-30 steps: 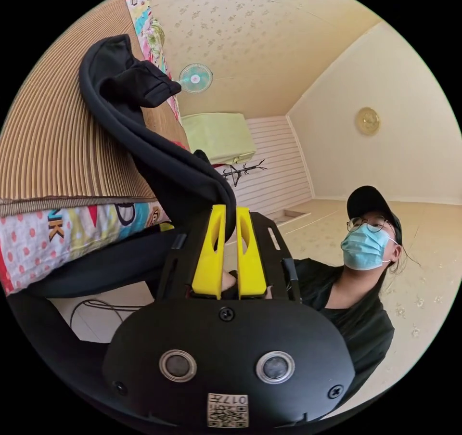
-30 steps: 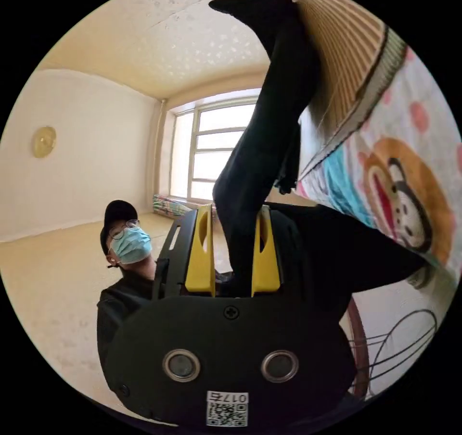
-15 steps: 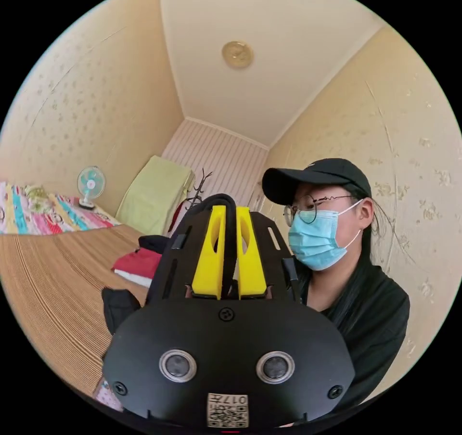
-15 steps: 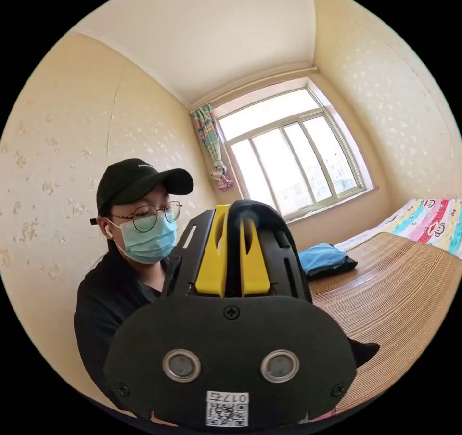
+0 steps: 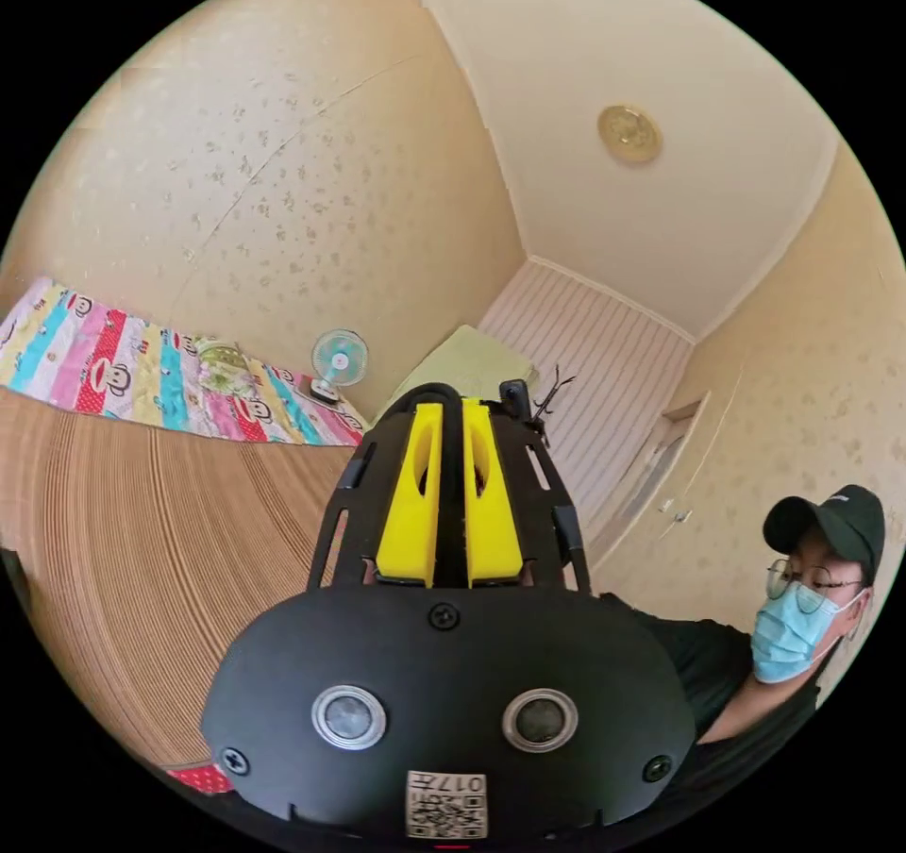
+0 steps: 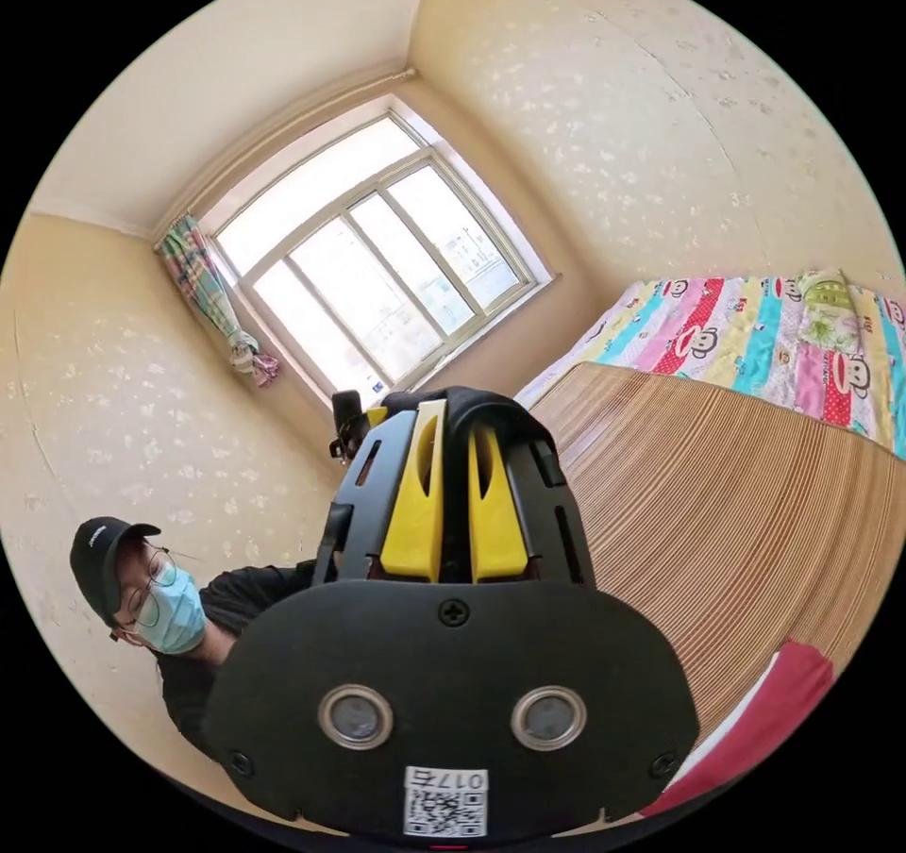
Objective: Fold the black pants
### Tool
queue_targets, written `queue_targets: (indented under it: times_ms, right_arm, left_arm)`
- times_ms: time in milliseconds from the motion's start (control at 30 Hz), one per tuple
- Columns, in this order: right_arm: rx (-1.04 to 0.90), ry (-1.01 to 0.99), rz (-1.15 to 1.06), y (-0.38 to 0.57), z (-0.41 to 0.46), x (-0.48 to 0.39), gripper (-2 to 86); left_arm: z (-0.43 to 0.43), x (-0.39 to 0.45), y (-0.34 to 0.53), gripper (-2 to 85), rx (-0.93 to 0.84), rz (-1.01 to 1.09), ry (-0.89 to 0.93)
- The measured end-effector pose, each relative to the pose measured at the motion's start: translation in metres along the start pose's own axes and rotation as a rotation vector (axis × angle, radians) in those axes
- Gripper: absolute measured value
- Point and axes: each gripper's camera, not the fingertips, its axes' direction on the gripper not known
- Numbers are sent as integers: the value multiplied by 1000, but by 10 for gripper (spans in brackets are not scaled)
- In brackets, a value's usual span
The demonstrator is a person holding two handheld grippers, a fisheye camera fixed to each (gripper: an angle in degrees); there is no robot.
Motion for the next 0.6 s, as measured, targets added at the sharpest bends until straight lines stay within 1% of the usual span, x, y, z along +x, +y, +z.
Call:
queue_targets:
  times_ms: [67,133,200,233,300,333,367,400,433,467,500,533,567,600]
  right_arm:
    - [27,176,-44,-1,16,19,4]
    - [28,267,-21,16,36,44,4]
    - [0,339,-5,48,62,72,5]
    - [-37,390,-3,77,81,94,6]
    - [-97,458,22,132,110,129,10]
    - [-145,512,79,174,129,156,14]
    - [-202,573,161,220,147,184,17]
    - [-232,594,199,243,155,197,17]
    - [-295,594,259,288,169,219,18]
    - [-325,602,326,330,178,234,20]
    - [-307,611,352,349,178,237,20]
    - [-235,577,368,380,171,237,21]
    - [-132,490,360,401,156,231,22]
    - [-100,451,377,409,150,231,22]
  left_arm:
    - [29,-16,-8,44,-50,35,-71]
    - [58,-37,-1,46,-104,43,-137]
    - [95,-79,32,50,-214,-21,-211]
    - [103,-90,44,51,-241,-40,-232]
    - [134,-143,109,59,-371,-140,-295]
    - [142,-156,128,58,-409,-169,-305]
    - [155,-180,169,55,-483,-222,-324]
    - [163,-202,211,35,-542,-268,-331]
    - [166,-211,232,25,-562,-291,-310]
    - [169,-230,272,13,-592,-359,-250]
    - [168,-248,310,5,-617,-445,-197]
    - [165,-254,326,3,-621,-481,-178]
    - [157,-263,357,-1,-609,-529,-146]
    - [141,-263,376,-5,-516,-509,-60]
